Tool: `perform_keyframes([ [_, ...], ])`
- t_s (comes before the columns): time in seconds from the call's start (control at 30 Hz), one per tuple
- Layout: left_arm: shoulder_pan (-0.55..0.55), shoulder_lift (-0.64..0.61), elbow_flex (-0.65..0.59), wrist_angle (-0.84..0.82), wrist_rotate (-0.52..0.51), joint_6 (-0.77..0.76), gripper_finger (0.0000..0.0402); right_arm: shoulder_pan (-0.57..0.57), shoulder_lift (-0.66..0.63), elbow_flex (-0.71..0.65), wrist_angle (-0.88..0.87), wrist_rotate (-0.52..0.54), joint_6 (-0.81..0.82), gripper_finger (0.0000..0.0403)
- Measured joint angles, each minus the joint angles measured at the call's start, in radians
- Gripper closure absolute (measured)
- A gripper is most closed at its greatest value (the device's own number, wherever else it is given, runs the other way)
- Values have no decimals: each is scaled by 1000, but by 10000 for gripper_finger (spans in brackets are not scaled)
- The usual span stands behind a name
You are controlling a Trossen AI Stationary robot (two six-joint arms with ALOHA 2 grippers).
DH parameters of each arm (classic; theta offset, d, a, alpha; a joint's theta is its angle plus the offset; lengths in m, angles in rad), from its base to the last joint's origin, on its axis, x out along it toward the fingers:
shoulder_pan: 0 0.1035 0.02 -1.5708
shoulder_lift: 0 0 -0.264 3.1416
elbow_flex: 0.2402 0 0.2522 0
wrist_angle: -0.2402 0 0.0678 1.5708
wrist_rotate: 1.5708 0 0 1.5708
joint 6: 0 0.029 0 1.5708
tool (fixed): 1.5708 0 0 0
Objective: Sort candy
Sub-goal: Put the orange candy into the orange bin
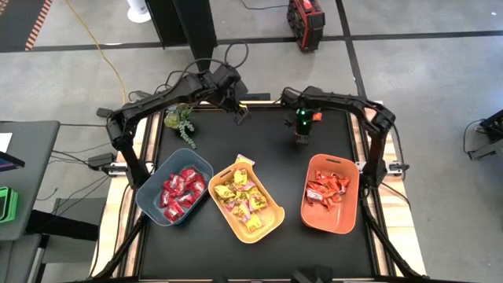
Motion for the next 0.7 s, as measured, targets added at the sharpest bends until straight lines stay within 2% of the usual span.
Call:
perform_keyframes([
  [0.23,11,1,0,-8,0,-10,114,0,-249,2,7,-118,-7,401],
  [0.37,26,1,0,-6,0,-5,114,-11,-325,4,36,-122,-40,401],
  [0.53,39,1,0,-6,0,-10,114,-28,-269,4,83,-62,-24,376],
  [0.7,28,1,0,-17,0,-21,114,-60,-131,2,42,-51,56,295],
])
